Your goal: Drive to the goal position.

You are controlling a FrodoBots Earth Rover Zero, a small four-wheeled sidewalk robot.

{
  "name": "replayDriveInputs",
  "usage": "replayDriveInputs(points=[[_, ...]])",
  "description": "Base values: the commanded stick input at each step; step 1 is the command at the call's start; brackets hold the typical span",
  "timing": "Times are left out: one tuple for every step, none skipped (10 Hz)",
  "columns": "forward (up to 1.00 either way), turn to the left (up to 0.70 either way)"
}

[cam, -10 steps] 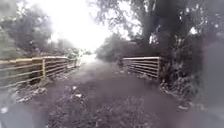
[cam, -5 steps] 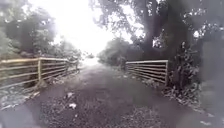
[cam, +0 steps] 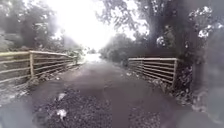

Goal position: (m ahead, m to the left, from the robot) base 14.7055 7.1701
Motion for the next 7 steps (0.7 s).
replayDriveInputs(points=[[0.7, 0.0], [0.7, 0.0], [0.7, 0.0], [0.7, 0.0], [0.7, 0.0], [0.7, 0.0], [0.7, 0.0]])
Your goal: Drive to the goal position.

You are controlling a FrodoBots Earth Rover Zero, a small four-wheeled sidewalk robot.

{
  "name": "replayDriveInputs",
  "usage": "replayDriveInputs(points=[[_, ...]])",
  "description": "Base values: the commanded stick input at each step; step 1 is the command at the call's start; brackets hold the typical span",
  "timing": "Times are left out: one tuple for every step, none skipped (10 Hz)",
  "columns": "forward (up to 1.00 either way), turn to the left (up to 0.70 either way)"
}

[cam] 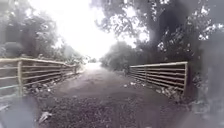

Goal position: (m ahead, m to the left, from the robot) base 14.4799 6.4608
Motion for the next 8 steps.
replayDriveInputs(points=[[0.7, 0.0], [0.7, 0.0], [0.7, 0.0], [0.7, 0.0], [0.7, 0.0], [0.7, 0.0], [0.7, 0.0], [0.7, 0.0]])
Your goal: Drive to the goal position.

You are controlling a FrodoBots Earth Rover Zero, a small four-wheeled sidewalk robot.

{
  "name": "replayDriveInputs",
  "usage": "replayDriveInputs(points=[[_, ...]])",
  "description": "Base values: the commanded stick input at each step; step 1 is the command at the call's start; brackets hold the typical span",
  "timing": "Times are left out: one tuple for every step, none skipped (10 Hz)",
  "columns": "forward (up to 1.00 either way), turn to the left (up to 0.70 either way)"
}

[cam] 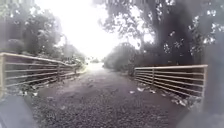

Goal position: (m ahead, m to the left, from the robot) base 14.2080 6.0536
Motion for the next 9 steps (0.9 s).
replayDriveInputs(points=[[0.7, 0.0], [0.7, 0.0], [0.7, 0.0], [0.7, 0.0], [0.7, 0.0], [0.7, 0.0], [0.7, 0.0], [0.7, 0.0], [0.7, 0.0]])
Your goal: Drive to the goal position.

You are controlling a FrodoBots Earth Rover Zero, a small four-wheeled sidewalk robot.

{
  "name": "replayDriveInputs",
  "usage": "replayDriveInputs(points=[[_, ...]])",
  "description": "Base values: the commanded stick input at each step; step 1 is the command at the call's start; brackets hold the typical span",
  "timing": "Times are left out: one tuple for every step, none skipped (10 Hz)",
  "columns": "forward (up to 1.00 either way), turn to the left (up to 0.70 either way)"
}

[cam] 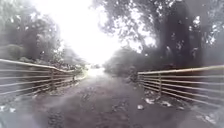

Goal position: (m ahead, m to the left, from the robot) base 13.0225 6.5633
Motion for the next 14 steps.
replayDriveInputs(points=[[0.7, 0.0], [0.7, 0.0], [0.7, 0.0], [0.7, 0.0], [0.7, 0.0], [0.7, 0.0], [0.7, 0.0], [0.7, 0.0], [0.7, 0.0], [0.7, 0.0], [0.7, 0.0], [0.7, 0.0], [0.7, 0.0], [0.7, 0.0]])
